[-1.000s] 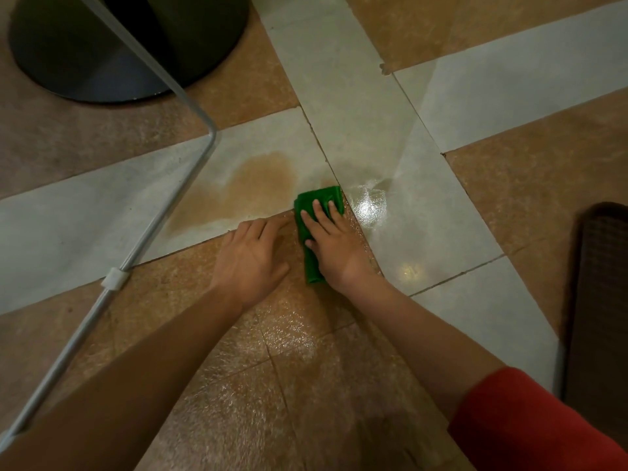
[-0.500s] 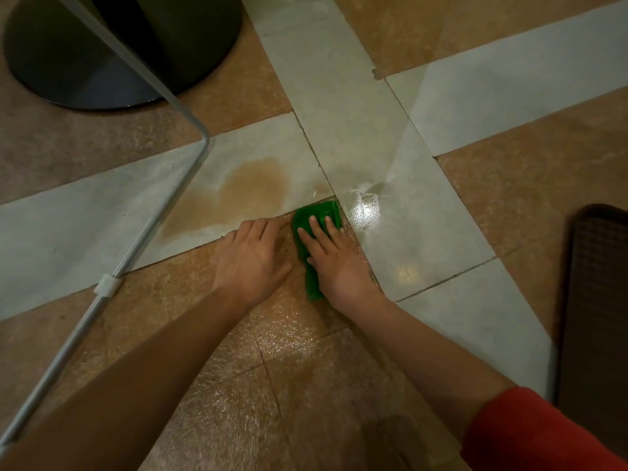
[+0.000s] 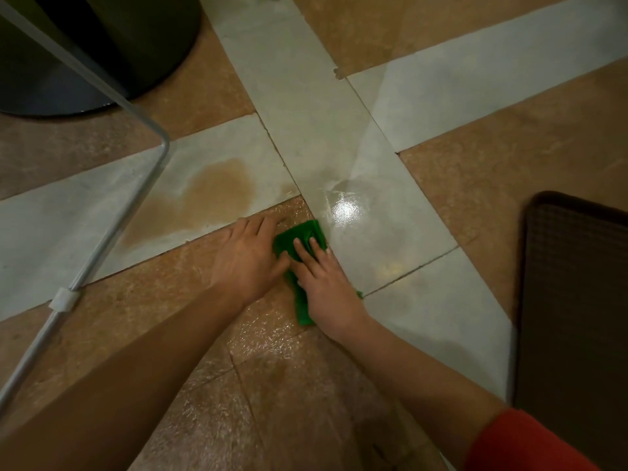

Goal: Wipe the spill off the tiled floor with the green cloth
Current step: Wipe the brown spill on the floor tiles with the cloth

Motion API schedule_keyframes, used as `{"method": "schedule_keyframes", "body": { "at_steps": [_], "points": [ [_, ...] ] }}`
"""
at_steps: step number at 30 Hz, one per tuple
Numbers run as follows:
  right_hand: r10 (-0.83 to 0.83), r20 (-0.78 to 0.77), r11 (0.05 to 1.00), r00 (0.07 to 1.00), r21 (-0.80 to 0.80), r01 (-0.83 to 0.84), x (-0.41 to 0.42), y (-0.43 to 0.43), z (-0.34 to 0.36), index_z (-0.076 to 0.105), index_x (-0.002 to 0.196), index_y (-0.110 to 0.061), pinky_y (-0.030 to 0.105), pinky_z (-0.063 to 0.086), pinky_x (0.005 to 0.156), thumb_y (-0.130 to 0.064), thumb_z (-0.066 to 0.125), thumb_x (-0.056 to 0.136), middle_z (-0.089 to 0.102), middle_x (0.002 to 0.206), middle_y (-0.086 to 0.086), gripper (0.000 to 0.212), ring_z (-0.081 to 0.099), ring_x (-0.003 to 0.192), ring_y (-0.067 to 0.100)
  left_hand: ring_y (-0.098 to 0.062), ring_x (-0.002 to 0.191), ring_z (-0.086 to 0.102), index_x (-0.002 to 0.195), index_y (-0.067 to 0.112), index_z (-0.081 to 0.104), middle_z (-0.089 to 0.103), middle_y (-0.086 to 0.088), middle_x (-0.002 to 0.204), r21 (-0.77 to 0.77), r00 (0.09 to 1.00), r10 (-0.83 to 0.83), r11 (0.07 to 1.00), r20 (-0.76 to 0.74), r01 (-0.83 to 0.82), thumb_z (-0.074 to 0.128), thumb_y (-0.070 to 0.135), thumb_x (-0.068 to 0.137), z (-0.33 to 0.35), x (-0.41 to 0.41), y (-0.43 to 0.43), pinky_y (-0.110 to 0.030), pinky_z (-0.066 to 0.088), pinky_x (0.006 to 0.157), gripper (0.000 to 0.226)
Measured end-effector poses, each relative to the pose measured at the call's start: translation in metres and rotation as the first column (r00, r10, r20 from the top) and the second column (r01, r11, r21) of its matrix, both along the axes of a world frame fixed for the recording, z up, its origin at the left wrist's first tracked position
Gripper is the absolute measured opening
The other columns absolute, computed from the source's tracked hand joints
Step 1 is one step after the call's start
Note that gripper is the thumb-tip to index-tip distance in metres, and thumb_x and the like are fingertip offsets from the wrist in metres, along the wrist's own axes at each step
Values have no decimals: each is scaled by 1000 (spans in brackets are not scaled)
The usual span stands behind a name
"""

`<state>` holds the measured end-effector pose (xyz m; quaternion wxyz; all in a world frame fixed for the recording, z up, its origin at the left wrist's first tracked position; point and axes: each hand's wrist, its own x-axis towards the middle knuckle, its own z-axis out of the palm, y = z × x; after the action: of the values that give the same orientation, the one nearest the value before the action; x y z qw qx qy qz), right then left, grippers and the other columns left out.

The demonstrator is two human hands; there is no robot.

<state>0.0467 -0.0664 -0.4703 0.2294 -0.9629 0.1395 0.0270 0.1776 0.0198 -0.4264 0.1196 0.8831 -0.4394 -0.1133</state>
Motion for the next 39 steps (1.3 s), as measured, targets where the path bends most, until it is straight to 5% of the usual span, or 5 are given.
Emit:
{"method": "schedule_keyframes", "body": {
  "at_steps": [4, 10, 18, 32, 39],
  "points": [
    [99, 41, 995, 994, 5, -99, -20, -21, -5, 30, 146, -22, 40, -7, 113, -12, 46, 96, 16, 156, 2, 53, -5, 140, 17, -24, 121, 42, 135, 21, 39, 50, -5, 132, 26, 1000, -2, 1000, -11, 2, 54, 37, 85, -6, -4, -5, -40, 34, 100, 55],
    [-227, -48, 974, 973, 6, 228, -3, -53, 2, 13, 150, -24, 35, -10, 116, -12, 45, 96, -3, 158, 0, 63, -13, 144, 18, -25, 117, 43, 136, 21, 38, 51, -6, 129, 38, 999, -39, 999, 29, 38, 62, 33, 81, -2, -8, -13, -39, 35, 94, 62],
    [-5, 6, 1000, 1000, 17, 5, -33, -52, -4, 22, 148, -24, 36, -7, 115, -13, 41, 98, 5, 156, -3, 54, -11, 141, 17, -24, 120, 44, 133, 20, 42, 51, -5, 131, 4, 999, -47, 999, -5, 47, 57, 38, 85, -12, -15, -29, -38, 36, 96, 53],
    [-485, -87, 872, 870, 20, 488, 21, -136, 2, 2, 150, -13, 33, -7, 115, -4, 37, 96, -6, 159, 6, 65, -10, 145, 24, -26, 114, 46, 132, 18, 45, 56, -6, 121, -119, 999, 33, 992, -31, -37, 60, 28, 81, -10, 3, -47, -40, 37, 93, 54],
    [-76, 22, 995, 997, 61, 74, 6, -95, -2, 11, 150, -20, 31, -8, 117, 8, 46, 84, 2, 157, -3, 80, -11, 143, 13, -21, 119, 42, 135, 22, 39, 52, -3, 128, -98, 998, 33, 994, -61, -39, 57, 31, 84, -14, 0, -56, -34, 34, 96, 56]
  ]
}}
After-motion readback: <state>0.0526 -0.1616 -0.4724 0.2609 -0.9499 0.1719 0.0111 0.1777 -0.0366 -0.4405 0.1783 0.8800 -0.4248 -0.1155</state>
